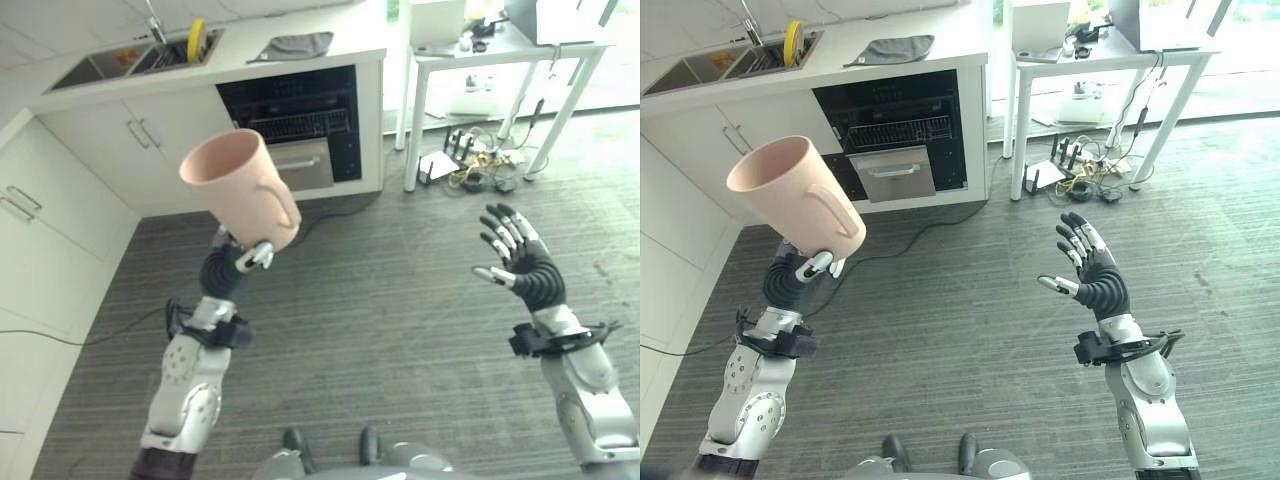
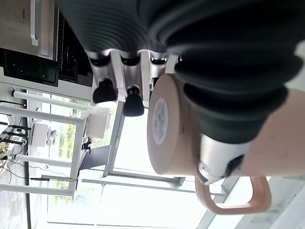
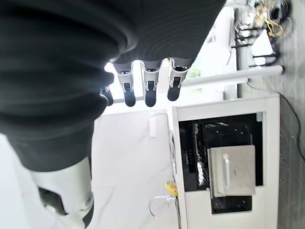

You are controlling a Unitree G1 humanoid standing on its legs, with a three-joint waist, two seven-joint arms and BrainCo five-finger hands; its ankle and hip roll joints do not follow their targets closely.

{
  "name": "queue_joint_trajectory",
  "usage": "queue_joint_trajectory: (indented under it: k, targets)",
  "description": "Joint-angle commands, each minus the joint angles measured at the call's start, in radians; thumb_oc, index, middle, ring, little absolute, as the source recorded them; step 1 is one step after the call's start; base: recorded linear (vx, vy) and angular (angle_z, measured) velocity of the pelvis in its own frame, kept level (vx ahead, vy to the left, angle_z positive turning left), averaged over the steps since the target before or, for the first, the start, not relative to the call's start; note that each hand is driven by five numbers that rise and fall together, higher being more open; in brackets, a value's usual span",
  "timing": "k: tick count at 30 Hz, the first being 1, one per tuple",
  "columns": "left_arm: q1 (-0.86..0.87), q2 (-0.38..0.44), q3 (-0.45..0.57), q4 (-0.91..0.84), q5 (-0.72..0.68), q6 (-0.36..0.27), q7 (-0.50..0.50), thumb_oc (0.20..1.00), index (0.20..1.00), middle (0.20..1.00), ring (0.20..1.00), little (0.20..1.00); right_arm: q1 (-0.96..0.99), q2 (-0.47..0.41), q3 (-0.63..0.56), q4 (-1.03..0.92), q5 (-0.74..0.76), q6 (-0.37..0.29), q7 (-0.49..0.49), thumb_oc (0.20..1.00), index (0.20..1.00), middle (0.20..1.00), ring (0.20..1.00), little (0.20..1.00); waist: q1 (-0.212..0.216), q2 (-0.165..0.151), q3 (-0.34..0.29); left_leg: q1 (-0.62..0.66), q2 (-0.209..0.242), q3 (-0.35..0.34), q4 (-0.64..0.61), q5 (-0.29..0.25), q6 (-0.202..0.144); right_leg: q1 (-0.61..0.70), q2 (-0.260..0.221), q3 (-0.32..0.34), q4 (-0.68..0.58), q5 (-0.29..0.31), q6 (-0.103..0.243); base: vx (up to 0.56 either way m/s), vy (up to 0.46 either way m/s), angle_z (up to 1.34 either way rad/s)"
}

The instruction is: Place the dishes in the dishwasher.

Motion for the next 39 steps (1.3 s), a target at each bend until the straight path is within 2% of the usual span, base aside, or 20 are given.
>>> queue_joint_trajectory:
  k: [1,2,3,7,8,10,13,17,20,22,25,26,27,29,30,33,34,35,37,39]
  targets:
    - [-0.01,0.008,0.032,-0.071,-0.053,-0.1,-0.008,0.2,0.2,0.2,0.2,0.2,-0.035,-0.064,-0.039,-0.07,0.025,-0.054,0.018,1.0,1.0,1.0,1.0,1.0,0.031,0.035,0.009,0.087,0.05,-0.004,-0.087,0.16,-0.04,0.075,-0.108,0.002,-0.07,0.046,0.154,0.34,0.298,0.17]
    - [0.012,0.004,0.04,-0.068,-0.062,-0.112,-0.03,0.2,0.2,0.2,0.2,0.2,-0.03,-0.069,-0.046,-0.075,0.034,-0.045,0.023,1.0,1.0,1.0,1.0,1.0,0.048,0.038,0.006,0.057,0.066,0.01,-0.089,0.19,-0.051,0.11,-0.111,-0.013,-0.07,0.024,0.158,0.36,0.333,0.08]
    - [0.018,0.002,0.045,-0.069,-0.068,-0.112,-0.035,0.2,0.2,0.2,0.2,0.2,-0.03,-0.071,-0.049,-0.075,0.037,-0.04,0.029,1.0,1.0,1.0,1.0,1.0,0.055,0.037,0.004,0.052,0.067,0.015,-0.084,0.181,-0.046,0.122,-0.118,-0.017,-0.07,0.015,0.161,0.42,0.448,0.05]
    - [0.0,0.011,0.055,-0.072,-0.071,-0.099,-0.025,0.2,0.2,0.2,0.2,0.2,-0.03,-0.067,-0.045,-0.088,0.048,-0.048,0.026,1.0,1.0,1.0,1.0,1.0,0.074,0.005,0.003,0.045,0.052,0.015,-0.005,0.079,-0.005,0.154,-0.2,-0.022,-0.018,-0.011,0.204,0.26,0.352,-0.32]
    - [-0.004,0.012,0.054,-0.071,-0.07,-0.099,-0.024,0.2,0.2,0.2,0.2,0.2,-0.032,-0.066,-0.045,-0.088,0.048,-0.048,0.024,1.0,1.0,1.0,1.0,1.0,0.076,0.005,0.003,0.039,0.053,0.016,0.001,0.078,-0.003,0.151,-0.201,-0.021,-0.016,-0.008,0.205,0.35,0.477,-0.15]
    - [-0.059,0.008,0.032,-0.066,-0.036,-0.074,-0.017,0.2,0.2,0.2,0.2,0.2,-0.043,-0.034,-0.037,-0.094,0.025,-0.054,-0.004,1.0,1.0,1.0,1.0,1.0,0.098,-0.023,0.005,0.007,0.009,0.002,0.084,0.02,0.036,0.157,-0.264,-0.033,0.076,-0.019,0.224,0.32,0.407,0.05]
    - [-0.074,0.004,0.031,-0.069,-0.013,-0.045,-0.013,0.2,0.2,0.2,0.2,0.2,-0.041,-0.008,-0.019,-0.103,-0.007,-0.042,-0.033,1.0,1.0,1.0,1.0,1.0,0.11,-0.031,0.0,0.029,-0.053,-0.033,0.078,-0.016,0.072,0.114,-0.317,-0.033,0.212,0.044,0.225,0.29,0.349,0.28]
    - [-0.065,0.007,0.044,-0.08,-0.014,0.001,-0.02,0.2,0.2,0.2,0.2,0.2,0.001,0.012,-0.018,-0.119,-0.032,-0.04,-0.046,1.0,1.0,1.0,1.0,1.0,0.118,-0.011,-0.011,0.074,-0.105,-0.108,0.054,-0.054,0.113,0.028,-0.331,0.006,0.426,0.123,0.207,0.31,0.322,0.28]
    - [-0.053,0.004,0.039,-0.082,0.004,0.018,-0.013,0.2,0.2,0.2,0.2,0.2,0.013,0.013,-0.008,-0.117,-0.023,-0.045,-0.042,1.0,1.0,1.0,1.0,1.0,0.106,-0.003,-0.007,0.126,-0.114,-0.114,0.04,-0.082,0.125,-0.056,-0.316,0.0,0.519,0.129,0.198,0.25,0.178,0.3]
    - [-0.061,0.009,0.029,-0.082,0.009,0.027,-0.001,0.2,0.2,0.2,0.2,0.2,0.004,0.0,-0.003,-0.116,-0.017,-0.036,-0.043,1.0,1.0,1.0,1.0,1.0,0.093,-0.004,0.001,0.16,-0.121,-0.12,0.015,-0.081,0.116,-0.092,-0.278,-0.023,0.447,0.087,0.187,0.24,0.025,0.06]
    - [-0.079,0.028,0.019,-0.084,0.055,0.028,0.024,0.2,0.2,0.2,0.2,0.2,-0.005,-0.017,-0.019,-0.114,-0.002,-0.029,-0.053,1.0,1.0,1.0,1.0,1.0,0.054,-0.028,0.021,0.21,-0.129,-0.109,-0.001,-0.104,0.096,-0.15,-0.257,-0.053,0.236,0.117,0.207,0.23,-0.141,0.08]
    - [-0.082,0.03,0.017,-0.084,0.067,0.028,0.026,0.2,0.2,0.2,0.2,0.2,-0.004,-0.016,-0.026,-0.114,0.0,-0.03,-0.057,1.0,1.0,1.0,1.0,1.0,0.043,-0.035,0.024,0.219,-0.133,-0.11,-0.006,-0.113,0.093,-0.165,-0.256,-0.044,0.186,0.137,0.217,0.26,-0.264,0.31]
    - [-0.088,0.035,0.007,-0.08,0.087,0.022,0.03,0.2,0.2,0.2,0.2,0.2,-0.003,-0.014,-0.033,-0.115,0.001,-0.032,-0.068,1.0,1.0,1.0,1.0,1.0,0.024,-0.05,0.027,0.241,-0.144,-0.118,-0.013,-0.136,0.087,-0.198,-0.268,-0.02,0.09,0.212,0.243,0.29,-0.288,0.44]
    - [-0.088,0.039,0.0,-0.081,0.099,0.017,0.032,0.2,0.2,0.2,0.2,0.2,0.0,-0.012,-0.033,-0.122,0.002,-0.028,-0.085,1.0,1.0,1.0,1.0,1.0,0.011,-0.056,0.029,0.263,-0.143,-0.131,-0.011,-0.162,0.086,-0.221,-0.285,0.01,0.041,0.275,0.258,0.26,-0.304,0.69]
    - [-0.084,0.038,-0.001,-0.084,0.1,0.014,0.022,0.2,0.2,0.2,0.2,0.2,0.004,-0.008,-0.035,-0.121,0.003,-0.03,-0.089,1.0,1.0,1.0,1.0,1.0,0.005,-0.058,0.028,0.279,-0.135,-0.137,-0.008,-0.177,0.086,-0.229,-0.293,0.02,0.031,0.294,0.261,0.24,-0.363,0.78]
    - [-0.074,0.041,0.007,-0.084,0.087,0.004,0.012,0.2,0.2,0.2,0.2,0.2,0.004,-0.012,-0.032,-0.105,0.014,-0.04,-0.08,1.0,1.0,1.0,1.0,1.0,0.0,-0.048,0.001,0.308,-0.077,-0.111,0.016,-0.192,0.061,-0.188,-0.277,-0.011,0.021,0.241,0.253,0.25,-0.498,0.81]
    - [-0.073,0.036,0.025,-0.081,-0.058,0.046,-0.001,0.2,0.2,0.2,0.2,0.2,-0.015,-0.024,-0.029,-0.099,0.022,-0.033,-0.079,1.0,1.0,1.0,1.0,1.0,-0.014,-0.034,-0.022,0.35,-0.015,-0.088,0.026,-0.162,0.03,-0.17,-0.235,-0.014,0.02,0.202,0.235,0.38,-0.834,0.39]
    - [-0.065,0.003,0.025,-0.077,-0.112,0.061,-0.008,0.2,0.2,0.2,0.2,0.2,-0.021,-0.027,-0.026,-0.093,0.015,-0.04,-0.074,1.0,1.0,1.0,1.0,1.0,-0.024,-0.014,-0.039,0.343,0.058,-0.082,0.088,-0.062,-0.018,-0.146,-0.17,-0.003,0.017,0.16,0.187,0.36,-0.812,-0.13]
    - [-0.054,-0.005,0.014,-0.081,-0.088,0.047,0.016,0.2,0.2,0.2,0.2,0.2,-0.018,-0.042,-0.03,-0.092,0.03,-0.032,-0.069,1.0,1.0,1.0,1.0,1.0,-0.031,-0.005,-0.042,0.307,0.108,-0.088,0.186,0.018,-0.049,-0.114,-0.116,0.019,0.011,0.127,0.144,0.21,-0.54,-0.75]
    - [-0.036,-0.005,0.016,-0.082,-0.072,0.04,0.011,0.2,0.2,0.2,0.2,0.2,-0.005,-0.05,-0.042,-0.094,0.046,-0.035,-0.048,1.0,1.0,1.0,1.0,1.0,-0.034,-0.006,-0.044,0.274,0.135,-0.089,0.274,0.046,-0.058,-0.091,-0.089,0.041,0.005,0.111,0.117,0.17,-0.38,-1.23]
